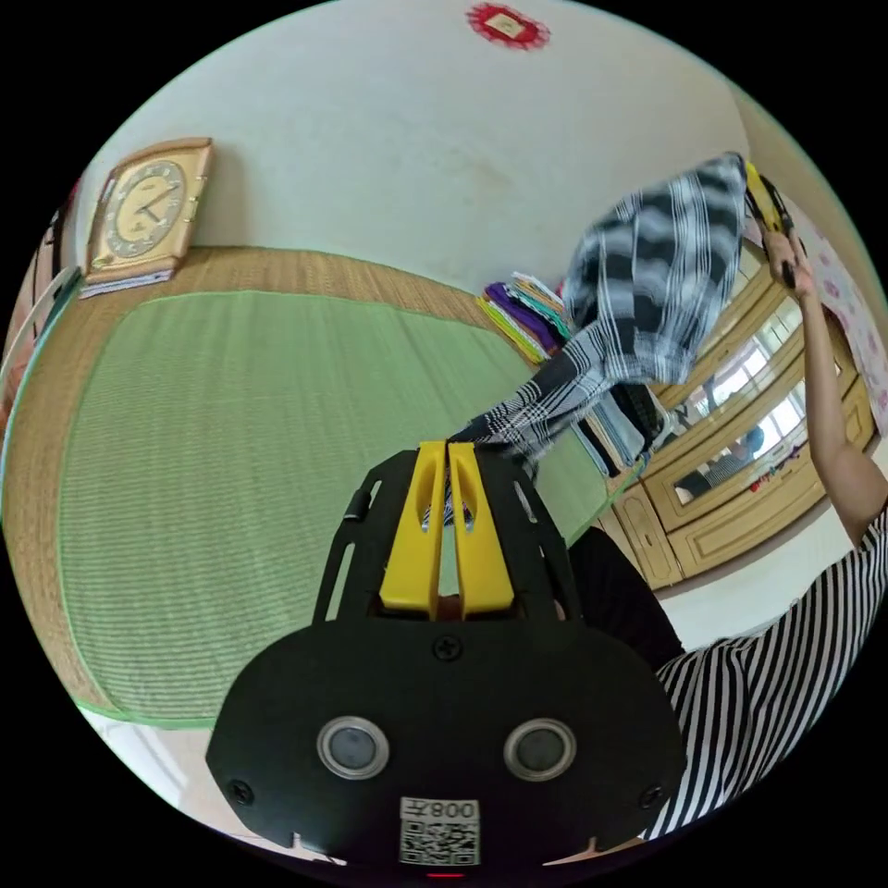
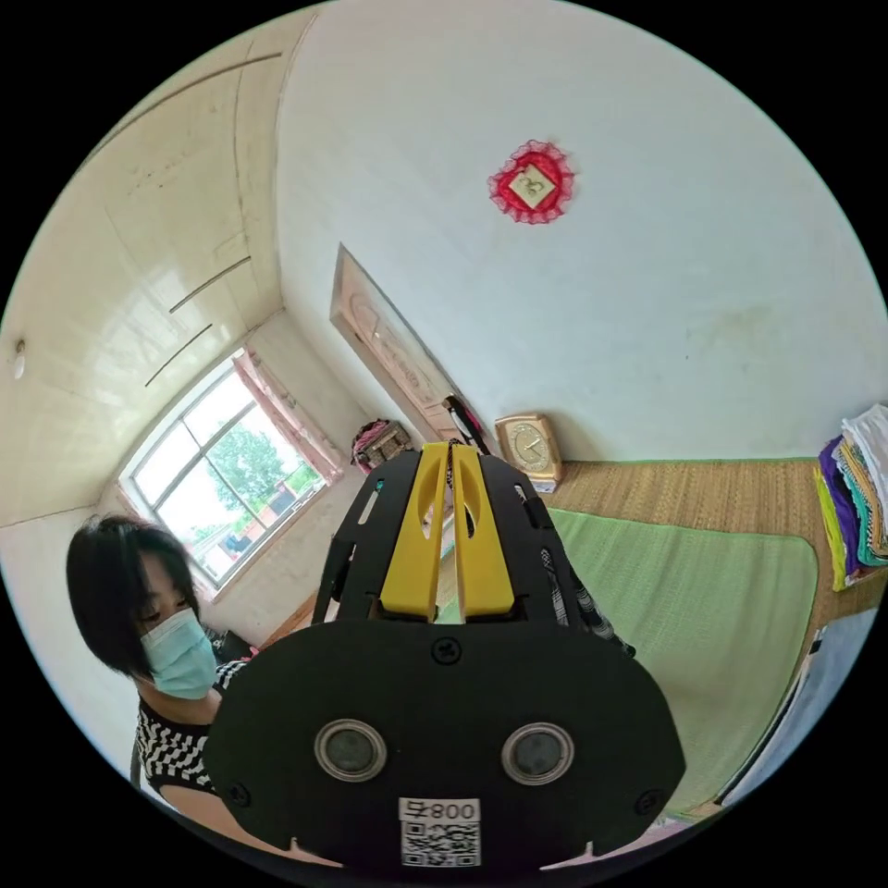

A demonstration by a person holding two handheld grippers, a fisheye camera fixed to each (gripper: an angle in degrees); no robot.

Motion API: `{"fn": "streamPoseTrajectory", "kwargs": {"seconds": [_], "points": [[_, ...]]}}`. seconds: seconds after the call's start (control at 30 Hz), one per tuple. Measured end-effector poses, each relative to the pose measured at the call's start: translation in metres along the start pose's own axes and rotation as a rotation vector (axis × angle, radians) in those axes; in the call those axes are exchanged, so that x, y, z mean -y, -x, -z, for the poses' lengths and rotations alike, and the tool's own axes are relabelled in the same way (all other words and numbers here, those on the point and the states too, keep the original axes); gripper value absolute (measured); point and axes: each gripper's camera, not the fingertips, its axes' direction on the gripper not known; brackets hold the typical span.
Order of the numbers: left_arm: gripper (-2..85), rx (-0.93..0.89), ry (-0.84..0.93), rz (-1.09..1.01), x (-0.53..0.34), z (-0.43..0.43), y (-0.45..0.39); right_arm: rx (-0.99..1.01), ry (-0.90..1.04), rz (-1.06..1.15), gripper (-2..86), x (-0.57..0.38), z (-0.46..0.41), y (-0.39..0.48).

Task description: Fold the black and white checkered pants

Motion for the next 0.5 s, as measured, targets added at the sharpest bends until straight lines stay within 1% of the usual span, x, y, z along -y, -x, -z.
{"fn": "streamPoseTrajectory", "kwargs": {"seconds": [0.07, 0.1, 0.17, 0.23, 0.37, 0.43, 0.5], "points": [[0.1, 0.112, -0.051, 0.012, 0.025, 0.032, 0.01, -0.062, 0.01, -0.081, 0.1, 0.019, -0.005, -0.042], [0.1, 0.137, -0.064, 0.007, 0.033, 0.04, 0.011, -0.071, 0.009, -0.111, 0.1, 0.024, -0.005, -0.053], [0.2, 0.227, -0.14, -0.041, 0.068, 0.08, 0.005, -0.075, -0.021, -0.201, 0.1, 0.042, -0.003, -0.093], [0.2, 0.297, -0.216, -0.105, 0.093, 0.114, -0.008, -0.055, -0.079, -0.238, 0.1, 0.053, 0.004, -0.111], [0.2, 0.43, -0.371, -0.234, 0.119, 0.182, -0.045, 0.035, -0.177, -0.178, 0.1, 0.063, 0.025, -0.128], [0.2, 0.465, -0.406, -0.271, 0.113, 0.2, -0.055, 0.037, -0.168, -0.168, 0.2, 0.053, 0.032, -0.138], [0.2, 0.47, -0.4, -0.289, 0.097, 0.21, -0.058, 0.027, -0.138, -0.179, 0.2, 0.031, 0.036, -0.154]]}}
